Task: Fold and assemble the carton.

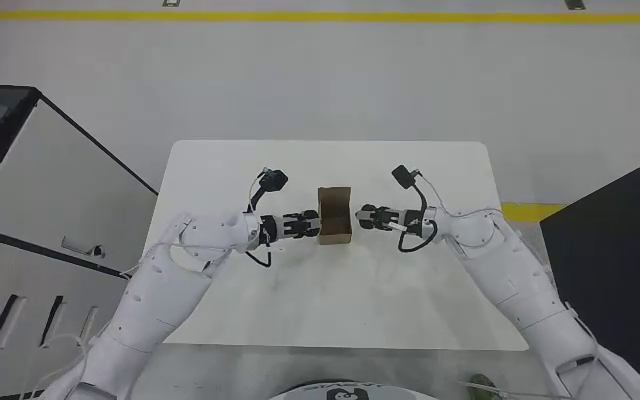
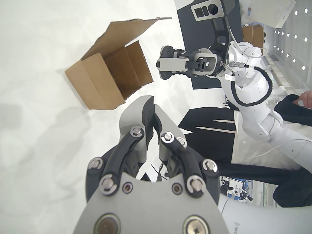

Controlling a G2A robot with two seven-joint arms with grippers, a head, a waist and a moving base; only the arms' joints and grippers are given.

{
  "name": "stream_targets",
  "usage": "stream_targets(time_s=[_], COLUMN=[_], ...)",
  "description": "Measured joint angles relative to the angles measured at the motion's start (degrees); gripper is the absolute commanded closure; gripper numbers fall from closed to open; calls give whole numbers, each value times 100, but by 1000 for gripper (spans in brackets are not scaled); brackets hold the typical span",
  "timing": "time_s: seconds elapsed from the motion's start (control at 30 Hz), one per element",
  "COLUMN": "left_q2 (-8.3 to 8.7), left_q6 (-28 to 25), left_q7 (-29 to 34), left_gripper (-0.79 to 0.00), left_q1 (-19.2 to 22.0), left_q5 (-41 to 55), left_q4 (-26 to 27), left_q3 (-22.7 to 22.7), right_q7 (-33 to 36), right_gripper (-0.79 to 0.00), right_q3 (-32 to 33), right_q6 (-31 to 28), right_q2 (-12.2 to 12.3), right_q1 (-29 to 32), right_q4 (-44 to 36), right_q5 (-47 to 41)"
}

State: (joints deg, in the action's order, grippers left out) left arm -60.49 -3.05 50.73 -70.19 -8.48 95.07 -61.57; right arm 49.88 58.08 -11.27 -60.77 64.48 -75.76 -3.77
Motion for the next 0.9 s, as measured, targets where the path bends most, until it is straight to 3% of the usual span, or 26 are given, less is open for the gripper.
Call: stream_targets(time_s=[0.1, 0.4, 0.9], left_q2=[-10, -196, -286], left_q6=[45, 56, 199], left_q7=[-81, -1178, -1586], left_gripper=[0, 0, 0], left_q1=[-29, 141, 193], left_q5=[66, 518, 431], left_q4=[-71, -874, -1070], left_q3=[-13, 299, 455], right_q7=[-14, -189, -469], right_gripper=[0, 0, 0], right_q3=[0, -33, -55], right_q6=[8, 119, 252], right_q2=[-1, -65, -124], right_q1=[8, 49, 38], right_q4=[5, 181, 183], right_q5=[1, -388, -468])
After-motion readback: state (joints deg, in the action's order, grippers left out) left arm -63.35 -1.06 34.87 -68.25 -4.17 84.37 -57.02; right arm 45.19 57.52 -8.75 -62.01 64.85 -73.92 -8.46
